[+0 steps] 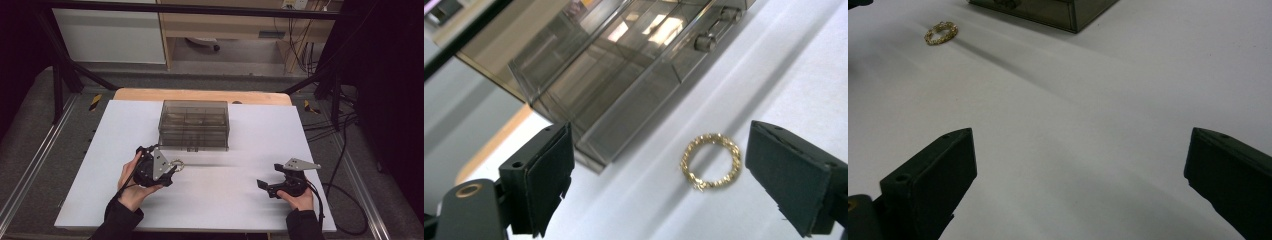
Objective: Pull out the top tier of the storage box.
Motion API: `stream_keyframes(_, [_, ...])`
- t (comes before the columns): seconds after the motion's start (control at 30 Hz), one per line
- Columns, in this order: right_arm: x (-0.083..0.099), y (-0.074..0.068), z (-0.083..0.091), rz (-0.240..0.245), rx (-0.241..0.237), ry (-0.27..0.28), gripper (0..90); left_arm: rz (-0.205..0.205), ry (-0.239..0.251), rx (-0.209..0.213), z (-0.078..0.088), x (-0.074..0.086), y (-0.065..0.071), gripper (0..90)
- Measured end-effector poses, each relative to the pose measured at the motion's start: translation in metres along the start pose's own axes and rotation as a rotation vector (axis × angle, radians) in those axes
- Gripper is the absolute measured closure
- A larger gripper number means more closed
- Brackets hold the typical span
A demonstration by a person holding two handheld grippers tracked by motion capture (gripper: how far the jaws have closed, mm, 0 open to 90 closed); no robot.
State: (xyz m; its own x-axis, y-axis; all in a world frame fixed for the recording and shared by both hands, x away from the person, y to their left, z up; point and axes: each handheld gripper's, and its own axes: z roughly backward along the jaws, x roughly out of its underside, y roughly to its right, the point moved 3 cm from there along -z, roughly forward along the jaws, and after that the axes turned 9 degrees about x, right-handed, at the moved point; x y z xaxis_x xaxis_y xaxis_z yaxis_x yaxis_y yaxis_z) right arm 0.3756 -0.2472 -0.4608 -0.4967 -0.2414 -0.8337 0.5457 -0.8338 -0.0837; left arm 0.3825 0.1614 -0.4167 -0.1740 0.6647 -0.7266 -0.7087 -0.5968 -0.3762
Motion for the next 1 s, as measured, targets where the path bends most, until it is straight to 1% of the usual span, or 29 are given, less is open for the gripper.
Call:
stream_keyframes(0.07, [0.0, 0.0, 0.0, 0.0, -0.001, 0.001, 1.1, 0.032, 0.005, 0.015, 0.002, 0.004, -0.001, 11.2])
stream_keyframes(0.13, [0.0, 0.0, 0.0, 0.001, 0.0, 0.0, 1.1, 0.05, -0.001, 0.02, 0.003, 0.007, -0.001, 11.1])
stream_keyframes(0.33, [0.0, 0.0, 0.0, 0.001, 0.0, 0.0, 1.1, 0.106, -0.014, 0.06, 0.003, 0.015, -0.003, 10.1])
stream_keyframes(0.47, [0.0, 0.0, 0.0, 0.001, 0.0, -0.001, 1.1, 0.144, -0.008, 0.086, 0.004, 0.02, -0.004, 10.0])
stream_keyframes(0.67, [0.0, 0.0, 0.0, 0.001, -0.001, -0.002, 1.1, 0.196, 0.004, 0.14, 0.003, 0.026, -0.004, 10.1])
stream_keyframes(0.73, [0.0, 0.0, 0.0, 0.0, -0.001, -0.001, 1.1, 0.208, 0.009, 0.157, 0.002, 0.027, -0.004, 10.1])
stream_keyframes(1.0, [0.0, 0.0, -0.001, -0.002, -0.001, -0.003, 1.1, 0.221, 0.018, 0.22, -0.002, 0.027, 0.0, 10.6])
